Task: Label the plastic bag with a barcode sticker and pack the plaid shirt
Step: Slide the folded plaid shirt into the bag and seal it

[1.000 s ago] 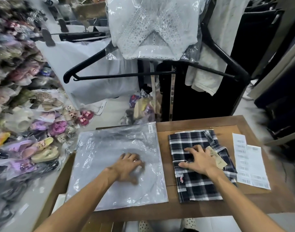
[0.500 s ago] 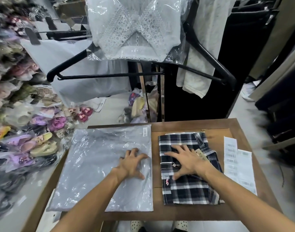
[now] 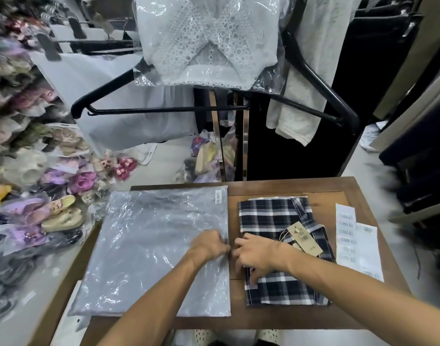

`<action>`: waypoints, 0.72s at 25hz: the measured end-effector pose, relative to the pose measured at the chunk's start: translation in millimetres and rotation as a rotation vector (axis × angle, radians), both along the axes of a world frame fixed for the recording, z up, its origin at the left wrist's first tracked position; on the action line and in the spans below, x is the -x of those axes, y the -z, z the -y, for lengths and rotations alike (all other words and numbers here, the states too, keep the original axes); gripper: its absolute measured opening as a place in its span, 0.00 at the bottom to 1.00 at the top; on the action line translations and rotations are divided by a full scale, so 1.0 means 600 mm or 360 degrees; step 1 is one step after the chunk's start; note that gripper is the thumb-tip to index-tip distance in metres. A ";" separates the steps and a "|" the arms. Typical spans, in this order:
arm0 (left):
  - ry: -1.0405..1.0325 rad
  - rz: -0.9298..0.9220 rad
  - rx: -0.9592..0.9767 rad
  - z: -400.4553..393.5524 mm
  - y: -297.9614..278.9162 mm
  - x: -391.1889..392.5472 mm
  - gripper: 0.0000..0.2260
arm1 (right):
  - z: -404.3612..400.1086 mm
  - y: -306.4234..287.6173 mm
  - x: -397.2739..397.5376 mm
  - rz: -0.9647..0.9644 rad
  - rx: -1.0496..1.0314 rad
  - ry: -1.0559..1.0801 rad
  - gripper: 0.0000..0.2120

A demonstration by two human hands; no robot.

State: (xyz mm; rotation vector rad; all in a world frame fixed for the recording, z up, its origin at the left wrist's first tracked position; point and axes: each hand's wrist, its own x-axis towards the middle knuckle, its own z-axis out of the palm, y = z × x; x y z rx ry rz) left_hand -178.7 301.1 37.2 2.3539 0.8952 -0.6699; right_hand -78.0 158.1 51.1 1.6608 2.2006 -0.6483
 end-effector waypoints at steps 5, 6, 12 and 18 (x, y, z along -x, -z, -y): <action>-0.0043 0.0200 0.0264 -0.023 0.013 0.034 0.06 | -0.022 0.000 0.011 -0.0114 0.0093 0.0012 0.11; 0.0000 0.0209 0.0273 -0.026 0.016 0.041 0.06 | -0.025 0.001 0.009 -0.0157 0.0087 0.0029 0.10; 0.0034 0.0256 0.0324 -0.029 0.014 0.055 0.07 | -0.032 0.006 -0.024 -0.0606 -0.0026 0.0574 0.09; -0.0132 0.0258 0.0404 -0.025 -0.008 0.066 0.07 | -0.043 0.045 0.011 -0.0370 -0.0207 0.0842 0.14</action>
